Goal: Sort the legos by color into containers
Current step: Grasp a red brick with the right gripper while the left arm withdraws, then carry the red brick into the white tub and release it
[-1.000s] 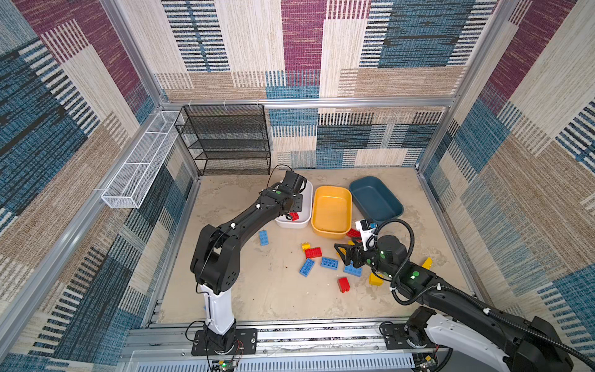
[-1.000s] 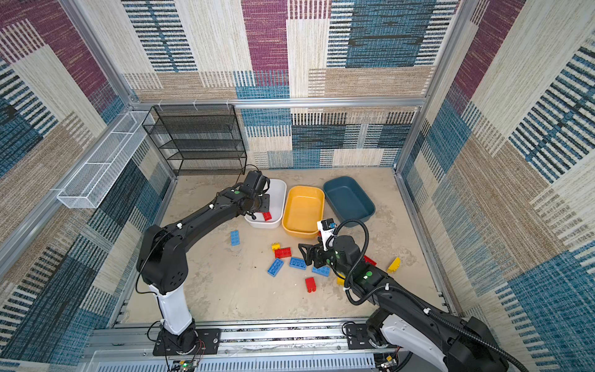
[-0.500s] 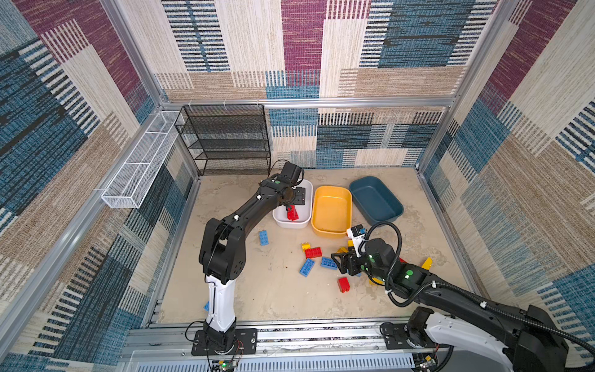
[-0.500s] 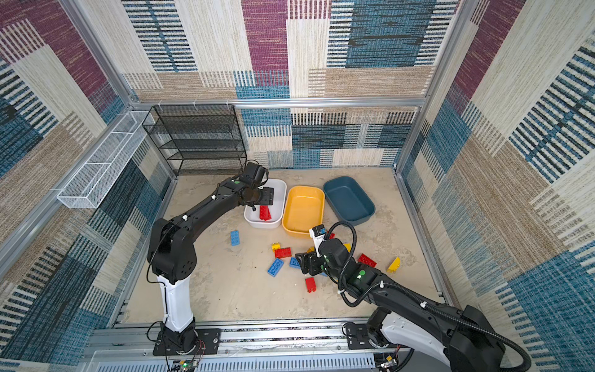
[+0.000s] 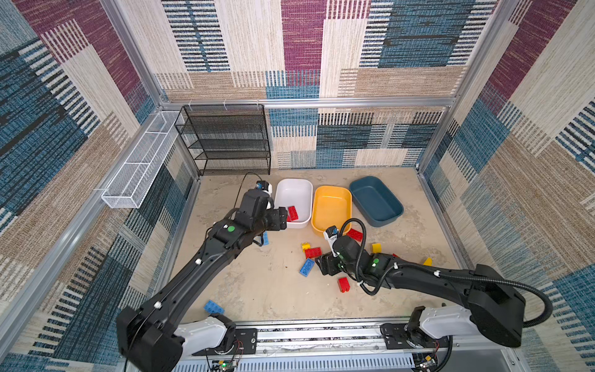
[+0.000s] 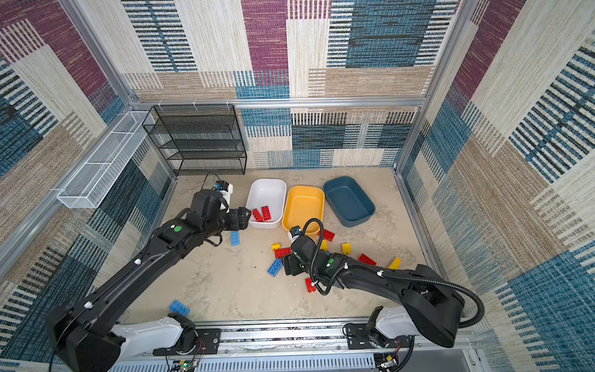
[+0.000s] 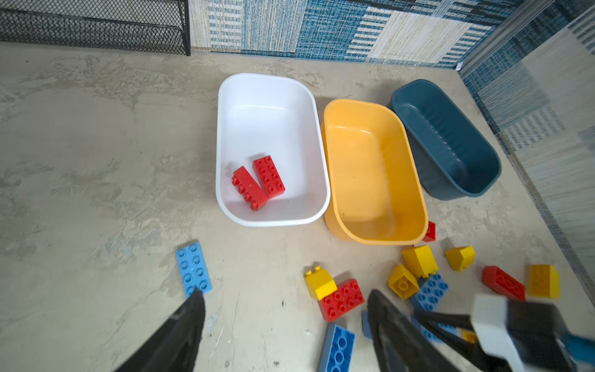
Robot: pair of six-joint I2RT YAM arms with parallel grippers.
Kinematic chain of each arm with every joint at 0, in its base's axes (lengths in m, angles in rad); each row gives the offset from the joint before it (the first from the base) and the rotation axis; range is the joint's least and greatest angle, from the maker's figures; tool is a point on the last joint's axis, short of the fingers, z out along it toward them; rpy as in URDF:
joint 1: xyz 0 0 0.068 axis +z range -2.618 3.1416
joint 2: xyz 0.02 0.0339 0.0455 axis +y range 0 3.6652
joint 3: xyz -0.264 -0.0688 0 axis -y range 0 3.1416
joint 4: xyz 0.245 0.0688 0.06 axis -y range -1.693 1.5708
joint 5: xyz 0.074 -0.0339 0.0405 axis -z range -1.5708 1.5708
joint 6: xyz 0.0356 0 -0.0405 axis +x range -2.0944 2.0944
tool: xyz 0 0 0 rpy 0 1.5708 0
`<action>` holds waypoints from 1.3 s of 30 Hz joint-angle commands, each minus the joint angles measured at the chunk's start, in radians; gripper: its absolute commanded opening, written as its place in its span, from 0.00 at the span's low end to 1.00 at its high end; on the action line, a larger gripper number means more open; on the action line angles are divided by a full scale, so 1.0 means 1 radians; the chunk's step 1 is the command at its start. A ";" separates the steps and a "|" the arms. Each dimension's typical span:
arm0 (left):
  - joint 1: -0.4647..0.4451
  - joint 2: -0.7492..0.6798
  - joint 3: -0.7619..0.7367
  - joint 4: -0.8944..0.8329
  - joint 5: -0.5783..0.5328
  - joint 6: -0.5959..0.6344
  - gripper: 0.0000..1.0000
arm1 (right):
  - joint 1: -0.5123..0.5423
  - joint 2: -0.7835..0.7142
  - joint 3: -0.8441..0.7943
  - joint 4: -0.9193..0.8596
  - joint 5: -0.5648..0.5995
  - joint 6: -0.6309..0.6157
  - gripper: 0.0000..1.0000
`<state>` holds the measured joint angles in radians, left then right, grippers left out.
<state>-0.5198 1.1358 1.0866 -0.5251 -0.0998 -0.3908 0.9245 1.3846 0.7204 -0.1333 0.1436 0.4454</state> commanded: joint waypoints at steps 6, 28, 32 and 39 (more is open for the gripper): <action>0.001 -0.349 -0.147 -0.158 -0.026 0.024 0.80 | 0.022 0.191 0.144 -0.040 0.095 0.100 0.82; 0.000 -0.502 -0.261 -0.185 0.001 0.065 0.80 | 0.030 0.450 0.305 -0.057 0.208 0.134 0.76; 0.000 -0.505 -0.261 -0.184 0.003 0.066 0.79 | 0.030 0.460 0.309 -0.054 0.211 0.128 0.52; 0.002 -0.505 -0.263 -0.185 0.003 0.062 0.79 | 0.034 0.430 0.325 -0.083 0.206 0.108 0.43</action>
<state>-0.5190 0.6334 0.8272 -0.7219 -0.1017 -0.3408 0.9554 1.8351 1.0294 -0.1944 0.3367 0.5671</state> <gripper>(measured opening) 0.794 0.622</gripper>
